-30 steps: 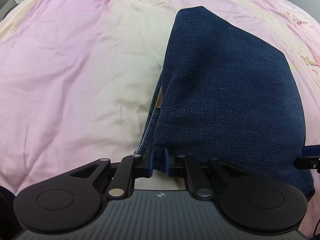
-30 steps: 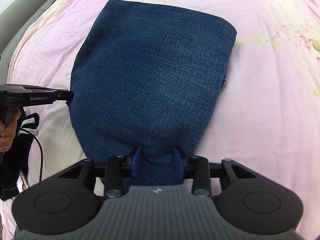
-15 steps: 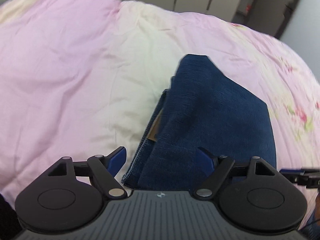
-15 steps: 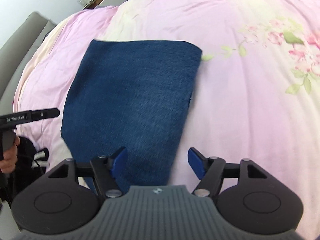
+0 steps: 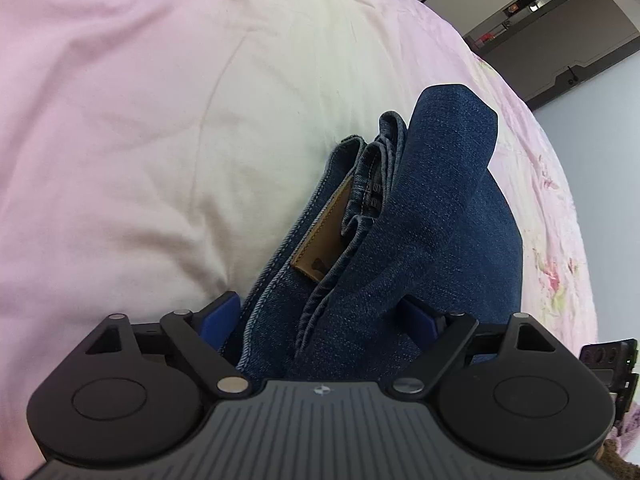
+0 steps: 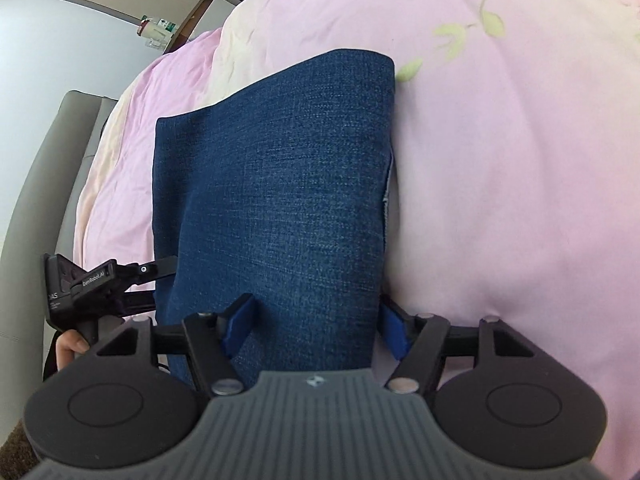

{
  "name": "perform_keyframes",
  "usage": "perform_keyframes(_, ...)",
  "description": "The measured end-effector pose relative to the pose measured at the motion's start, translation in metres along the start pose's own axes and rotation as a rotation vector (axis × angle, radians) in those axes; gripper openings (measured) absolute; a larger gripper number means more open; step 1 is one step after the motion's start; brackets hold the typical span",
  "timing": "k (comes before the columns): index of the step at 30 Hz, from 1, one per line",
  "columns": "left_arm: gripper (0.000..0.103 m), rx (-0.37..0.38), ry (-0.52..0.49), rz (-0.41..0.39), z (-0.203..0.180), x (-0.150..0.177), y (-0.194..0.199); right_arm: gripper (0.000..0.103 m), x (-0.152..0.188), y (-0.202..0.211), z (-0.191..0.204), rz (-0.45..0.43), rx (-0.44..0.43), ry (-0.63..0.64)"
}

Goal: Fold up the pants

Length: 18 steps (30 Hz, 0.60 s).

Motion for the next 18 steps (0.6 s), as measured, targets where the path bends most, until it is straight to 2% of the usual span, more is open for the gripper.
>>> perform_keyframes(4,0.095,0.014,0.006,0.014,-0.005,-0.003,-0.007,0.055,-0.001,-0.009,-0.006,-0.010,-0.033,-0.030)
perform_keyframes(6,0.089,0.003,0.008,0.012,-0.008,-0.003,-0.006,0.049,-0.002,-0.011,-0.008,-0.009,-0.042,-0.048)
perform_keyframes(8,0.076,-0.008,0.017,0.008,-0.013,-0.002,-0.002,0.043,-0.004,-0.012,-0.007,-0.001,-0.038,-0.058)
perform_keyframes(9,0.074,-0.021,0.015,0.003,-0.016,-0.001,-0.001,0.039,-0.006,-0.011,-0.004,0.003,-0.035,-0.051)
perform_keyframes(14,0.056,-0.084,-0.007,-0.051,-0.035,0.005,0.015,0.025,-0.015,0.015,0.019,-0.005,-0.034,0.069)
perform_keyframes(18,0.042,-0.074,0.006,-0.077,-0.044,0.014,0.034,0.020,-0.031,0.034,0.045,-0.014,-0.037,0.156)
Point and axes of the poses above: each gripper's, at about its wrist camera, not at the fingertips, and y roughly against the way its jaws point, z to its left, x to its underside, the point moved 3 cm from there along -y, roughly the way its jaws point, and after that the axes turned 5 degrees about -z, right-handed, at the moved point
